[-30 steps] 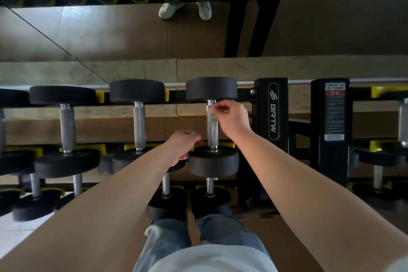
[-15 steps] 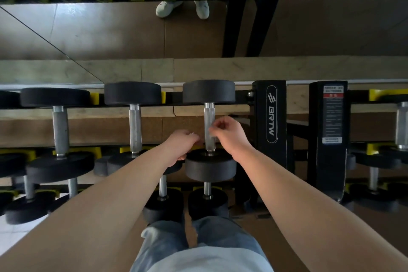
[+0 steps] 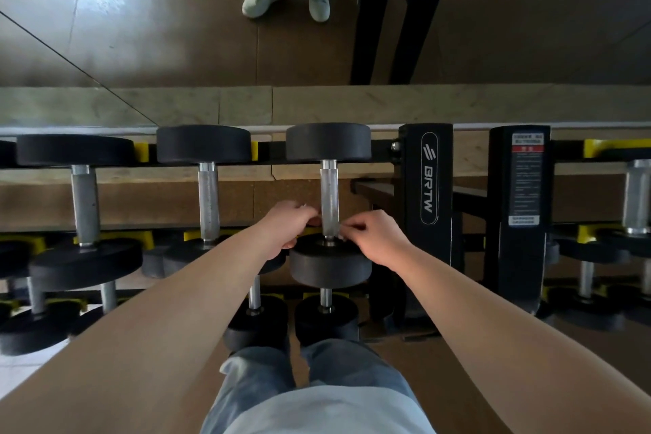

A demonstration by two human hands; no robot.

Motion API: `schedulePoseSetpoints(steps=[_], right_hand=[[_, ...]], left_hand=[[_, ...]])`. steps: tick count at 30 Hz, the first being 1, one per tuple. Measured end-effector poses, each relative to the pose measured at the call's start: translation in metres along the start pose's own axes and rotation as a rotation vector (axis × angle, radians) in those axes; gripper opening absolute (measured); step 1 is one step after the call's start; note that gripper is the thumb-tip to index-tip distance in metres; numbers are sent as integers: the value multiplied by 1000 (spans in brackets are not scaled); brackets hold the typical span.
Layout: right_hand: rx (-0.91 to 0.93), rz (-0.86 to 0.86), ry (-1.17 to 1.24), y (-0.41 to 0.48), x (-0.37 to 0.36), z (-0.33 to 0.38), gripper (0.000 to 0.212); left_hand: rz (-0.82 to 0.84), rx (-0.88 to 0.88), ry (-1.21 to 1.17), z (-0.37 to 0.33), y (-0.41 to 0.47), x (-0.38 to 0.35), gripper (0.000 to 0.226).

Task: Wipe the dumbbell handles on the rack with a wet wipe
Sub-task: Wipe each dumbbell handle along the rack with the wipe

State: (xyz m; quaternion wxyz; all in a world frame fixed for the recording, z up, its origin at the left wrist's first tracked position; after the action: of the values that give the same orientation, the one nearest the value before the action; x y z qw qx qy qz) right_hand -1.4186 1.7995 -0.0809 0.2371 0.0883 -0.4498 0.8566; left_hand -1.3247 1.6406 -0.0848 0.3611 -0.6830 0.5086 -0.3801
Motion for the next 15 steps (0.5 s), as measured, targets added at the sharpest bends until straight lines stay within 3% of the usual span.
schedulePoseSetpoints(steps=[7, 9, 11, 15], right_hand=[[-109, -178, 479, 33, 17, 34, 26], [-90, -195, 518, 40, 27, 45, 26], [-68, -108, 377, 42, 26, 45, 27], [-12, 290, -192, 33, -3, 24, 18]], left_hand=[[-4, 17, -7, -5, -8, 0, 22], [-3, 20, -15, -5, -10, 1, 19], [-5, 17, -6, -5, -12, 1, 16], [-2, -11, 7, -5, -13, -1, 19]])
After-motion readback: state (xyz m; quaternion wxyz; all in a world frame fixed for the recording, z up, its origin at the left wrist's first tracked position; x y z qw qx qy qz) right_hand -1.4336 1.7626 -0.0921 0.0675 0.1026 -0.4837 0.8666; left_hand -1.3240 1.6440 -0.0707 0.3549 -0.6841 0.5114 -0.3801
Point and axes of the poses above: each hand's wrist, its own y-axis towards the middle knuckle, its own x-axis out of the back of the hand, z = x × y, the point moved 7 cm from there along y, towards the middle knuckle, and after that the axes turned 2 degrees about z, right-handed, at the moved point
